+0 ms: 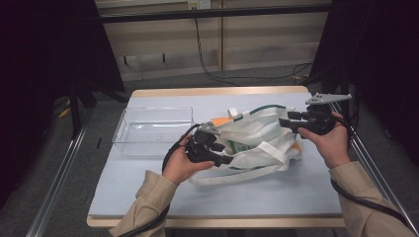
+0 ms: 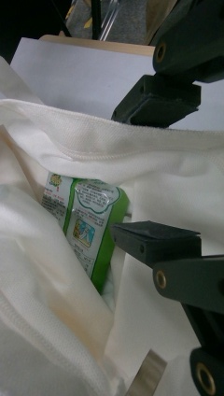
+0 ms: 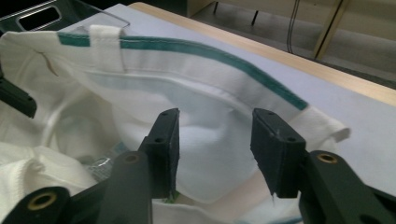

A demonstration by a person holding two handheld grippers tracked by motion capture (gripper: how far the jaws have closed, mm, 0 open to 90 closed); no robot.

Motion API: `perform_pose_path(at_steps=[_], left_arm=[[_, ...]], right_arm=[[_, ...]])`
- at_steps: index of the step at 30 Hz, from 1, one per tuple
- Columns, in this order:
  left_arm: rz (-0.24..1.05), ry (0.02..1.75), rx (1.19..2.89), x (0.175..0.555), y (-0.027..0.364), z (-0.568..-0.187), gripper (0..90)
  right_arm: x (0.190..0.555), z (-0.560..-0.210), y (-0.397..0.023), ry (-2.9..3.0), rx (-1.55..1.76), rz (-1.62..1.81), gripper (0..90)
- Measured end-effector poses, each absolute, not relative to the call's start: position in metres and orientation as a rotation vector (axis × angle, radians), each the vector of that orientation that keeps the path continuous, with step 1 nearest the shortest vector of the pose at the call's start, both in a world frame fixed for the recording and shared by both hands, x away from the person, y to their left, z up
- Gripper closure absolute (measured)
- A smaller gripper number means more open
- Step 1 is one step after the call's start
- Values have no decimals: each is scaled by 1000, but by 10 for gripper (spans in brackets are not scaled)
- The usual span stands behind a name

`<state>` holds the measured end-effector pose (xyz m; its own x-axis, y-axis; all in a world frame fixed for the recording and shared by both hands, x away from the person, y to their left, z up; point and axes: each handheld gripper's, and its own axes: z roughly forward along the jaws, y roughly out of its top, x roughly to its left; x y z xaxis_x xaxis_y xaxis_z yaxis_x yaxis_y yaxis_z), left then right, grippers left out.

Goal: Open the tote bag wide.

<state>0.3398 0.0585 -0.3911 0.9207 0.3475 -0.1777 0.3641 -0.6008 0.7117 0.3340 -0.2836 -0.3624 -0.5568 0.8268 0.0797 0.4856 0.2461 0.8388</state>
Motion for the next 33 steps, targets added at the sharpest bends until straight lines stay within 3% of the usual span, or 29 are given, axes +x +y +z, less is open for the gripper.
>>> perform_pose_path(at_steps=[13, 23, 33], left_arm=[[-9, 513, 2265, 344, 59, -388, 473], [-13, 508, 2269, 348, 58, -384, 463], [-31, 510, 2271, 349, 54, -382, 394]], right_arm=[[328, -381, -260, 2270, 1146, 1254, 705], [317, -394, -257, 2303, 1132, 1267, 736], [309, -402, -262, 2286, 1145, 1306, 755]])
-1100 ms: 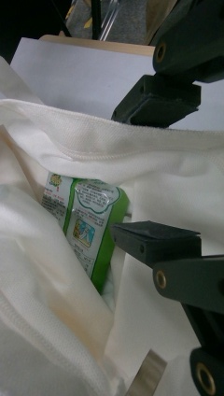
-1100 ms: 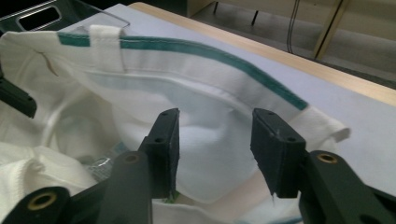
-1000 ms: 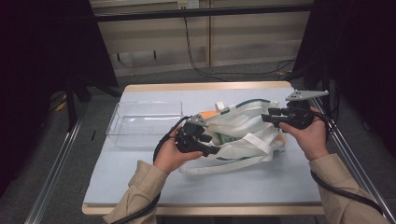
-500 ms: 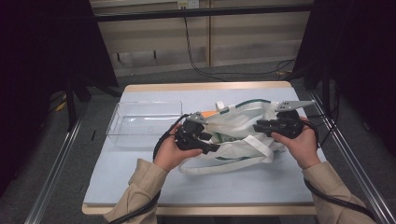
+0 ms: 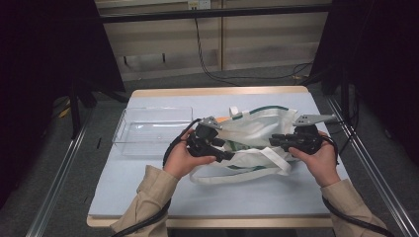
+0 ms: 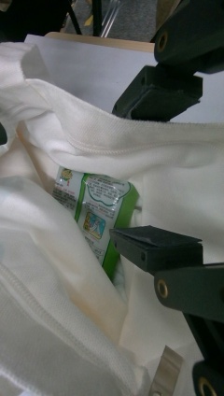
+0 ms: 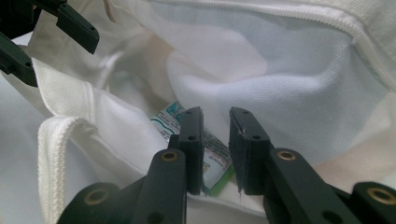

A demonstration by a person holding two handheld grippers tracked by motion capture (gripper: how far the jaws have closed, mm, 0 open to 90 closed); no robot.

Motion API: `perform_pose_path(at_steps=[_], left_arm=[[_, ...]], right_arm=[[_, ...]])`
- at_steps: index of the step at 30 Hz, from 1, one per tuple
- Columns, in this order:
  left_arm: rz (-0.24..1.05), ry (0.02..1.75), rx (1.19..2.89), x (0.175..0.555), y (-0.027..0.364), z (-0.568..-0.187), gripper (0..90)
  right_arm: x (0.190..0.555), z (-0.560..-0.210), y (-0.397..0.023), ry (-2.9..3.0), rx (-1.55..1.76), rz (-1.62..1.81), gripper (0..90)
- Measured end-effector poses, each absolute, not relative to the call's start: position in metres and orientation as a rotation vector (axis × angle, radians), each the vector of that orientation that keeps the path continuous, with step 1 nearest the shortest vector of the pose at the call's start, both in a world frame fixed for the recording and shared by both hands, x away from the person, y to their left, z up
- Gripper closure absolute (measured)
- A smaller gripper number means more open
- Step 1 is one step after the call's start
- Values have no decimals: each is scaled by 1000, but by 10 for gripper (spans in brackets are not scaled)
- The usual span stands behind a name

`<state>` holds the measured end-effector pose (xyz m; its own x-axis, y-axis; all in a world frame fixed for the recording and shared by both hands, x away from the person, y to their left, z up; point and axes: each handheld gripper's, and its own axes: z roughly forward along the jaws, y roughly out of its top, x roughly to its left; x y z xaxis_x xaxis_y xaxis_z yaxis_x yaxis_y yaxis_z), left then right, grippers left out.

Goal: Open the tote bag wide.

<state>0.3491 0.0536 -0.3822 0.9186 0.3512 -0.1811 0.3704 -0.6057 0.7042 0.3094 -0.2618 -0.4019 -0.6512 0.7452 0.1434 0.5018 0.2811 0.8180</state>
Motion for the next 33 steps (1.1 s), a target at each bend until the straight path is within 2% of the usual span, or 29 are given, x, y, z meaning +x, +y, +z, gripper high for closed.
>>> perform_pose_path(at_steps=[9, 13, 16, 33], left_arm=[[-51, 495, 2235, 348, 51, -376, 308], [-35, 498, 2231, 351, 52, -372, 318], [-8, 514, 2235, 354, 54, -371, 355], [139, 554, 2279, 372, 43, -368, 762]], right_arm=[[308, -406, -262, 2273, 1139, 1324, 762], [306, -408, -261, 2280, 1127, 1328, 775], [304, -410, -260, 2289, 1126, 1316, 798], [286, -424, -258, 2312, 1088, 1279, 859]])
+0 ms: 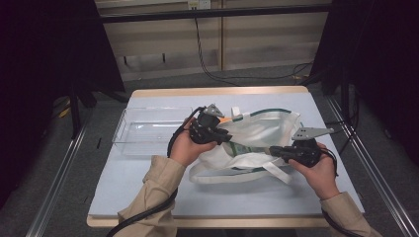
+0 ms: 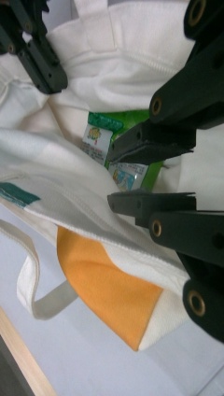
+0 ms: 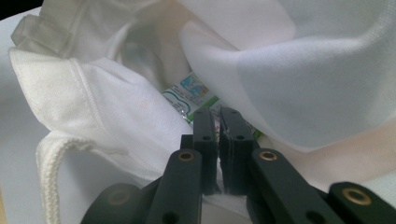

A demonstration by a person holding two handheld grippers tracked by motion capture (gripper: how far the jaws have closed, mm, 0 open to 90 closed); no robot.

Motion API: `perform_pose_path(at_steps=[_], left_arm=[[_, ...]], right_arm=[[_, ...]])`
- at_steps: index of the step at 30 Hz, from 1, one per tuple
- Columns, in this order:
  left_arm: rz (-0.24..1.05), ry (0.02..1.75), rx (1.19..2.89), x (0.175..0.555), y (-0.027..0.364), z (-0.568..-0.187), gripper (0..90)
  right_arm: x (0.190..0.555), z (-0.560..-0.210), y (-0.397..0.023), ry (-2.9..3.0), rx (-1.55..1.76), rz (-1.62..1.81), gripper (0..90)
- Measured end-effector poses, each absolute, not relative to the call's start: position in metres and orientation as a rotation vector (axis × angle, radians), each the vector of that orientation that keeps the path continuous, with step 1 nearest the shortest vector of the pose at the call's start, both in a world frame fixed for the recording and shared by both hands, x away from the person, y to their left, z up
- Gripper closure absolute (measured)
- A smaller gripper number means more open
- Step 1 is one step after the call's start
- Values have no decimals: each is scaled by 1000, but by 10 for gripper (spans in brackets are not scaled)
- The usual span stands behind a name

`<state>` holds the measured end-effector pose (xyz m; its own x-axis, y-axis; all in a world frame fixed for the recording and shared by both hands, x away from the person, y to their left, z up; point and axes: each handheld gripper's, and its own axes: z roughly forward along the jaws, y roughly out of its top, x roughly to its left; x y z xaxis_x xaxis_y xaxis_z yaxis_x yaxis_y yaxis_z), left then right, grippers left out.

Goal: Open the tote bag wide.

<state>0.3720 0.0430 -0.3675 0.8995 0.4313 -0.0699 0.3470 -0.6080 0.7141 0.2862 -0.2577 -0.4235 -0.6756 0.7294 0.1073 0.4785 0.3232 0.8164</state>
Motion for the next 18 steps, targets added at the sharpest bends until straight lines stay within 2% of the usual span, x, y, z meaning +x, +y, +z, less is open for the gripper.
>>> perform_pose_path(at_steps=[14, 18], left_arm=[[183, 634, 2273, 385, 41, -370, 888], [195, 654, 2277, 390, 41, -370, 900]], right_arm=[[271, -437, -259, 2317, 1075, 1274, 865], [266, -441, -258, 2323, 1055, 1269, 900]])
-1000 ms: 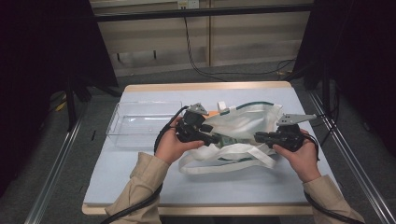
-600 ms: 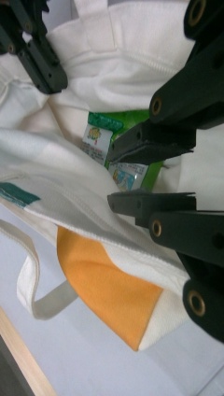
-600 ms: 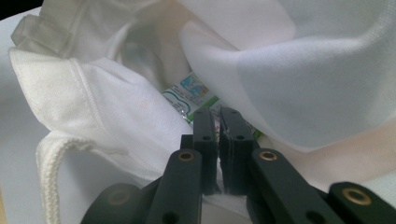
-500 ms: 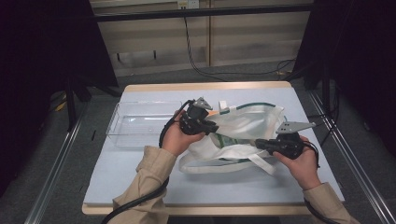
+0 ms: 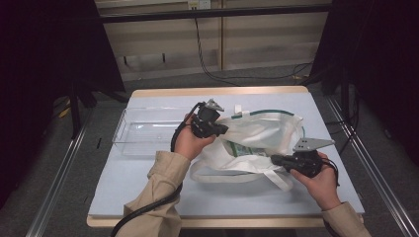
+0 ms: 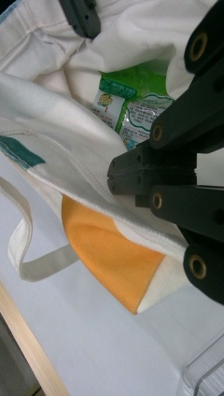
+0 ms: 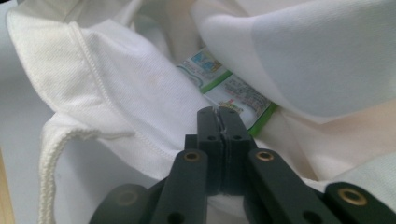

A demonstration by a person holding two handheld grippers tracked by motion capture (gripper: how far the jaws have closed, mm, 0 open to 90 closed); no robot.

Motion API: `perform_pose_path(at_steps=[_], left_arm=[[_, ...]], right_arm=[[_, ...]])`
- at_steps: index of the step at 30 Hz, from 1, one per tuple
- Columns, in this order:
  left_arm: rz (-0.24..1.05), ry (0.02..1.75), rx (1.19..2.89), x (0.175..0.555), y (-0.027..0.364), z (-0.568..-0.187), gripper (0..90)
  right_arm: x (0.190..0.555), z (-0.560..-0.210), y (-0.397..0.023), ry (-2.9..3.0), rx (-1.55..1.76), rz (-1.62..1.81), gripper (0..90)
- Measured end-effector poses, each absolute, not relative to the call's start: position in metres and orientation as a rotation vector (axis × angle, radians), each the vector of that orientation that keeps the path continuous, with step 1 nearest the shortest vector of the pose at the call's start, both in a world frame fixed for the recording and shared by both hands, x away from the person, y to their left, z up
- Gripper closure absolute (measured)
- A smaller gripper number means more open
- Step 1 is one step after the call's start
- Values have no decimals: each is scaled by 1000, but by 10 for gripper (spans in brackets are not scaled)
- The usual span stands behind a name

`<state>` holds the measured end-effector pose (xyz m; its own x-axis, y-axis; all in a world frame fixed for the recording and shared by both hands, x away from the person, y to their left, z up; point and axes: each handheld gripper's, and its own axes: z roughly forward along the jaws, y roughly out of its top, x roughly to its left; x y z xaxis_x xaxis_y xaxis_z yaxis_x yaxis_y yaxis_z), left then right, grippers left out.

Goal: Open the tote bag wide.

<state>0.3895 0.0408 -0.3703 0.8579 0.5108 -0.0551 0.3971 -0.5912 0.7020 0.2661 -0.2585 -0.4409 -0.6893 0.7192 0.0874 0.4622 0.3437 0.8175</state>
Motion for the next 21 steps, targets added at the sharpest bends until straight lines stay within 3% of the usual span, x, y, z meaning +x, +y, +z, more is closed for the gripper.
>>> perform_pose_path(at_steps=[21], left_arm=[[216, 746, 2250, 409, 37, -380, 900]], right_arm=[[256, -461, -255, 2350, 1042, 1243, 900]])
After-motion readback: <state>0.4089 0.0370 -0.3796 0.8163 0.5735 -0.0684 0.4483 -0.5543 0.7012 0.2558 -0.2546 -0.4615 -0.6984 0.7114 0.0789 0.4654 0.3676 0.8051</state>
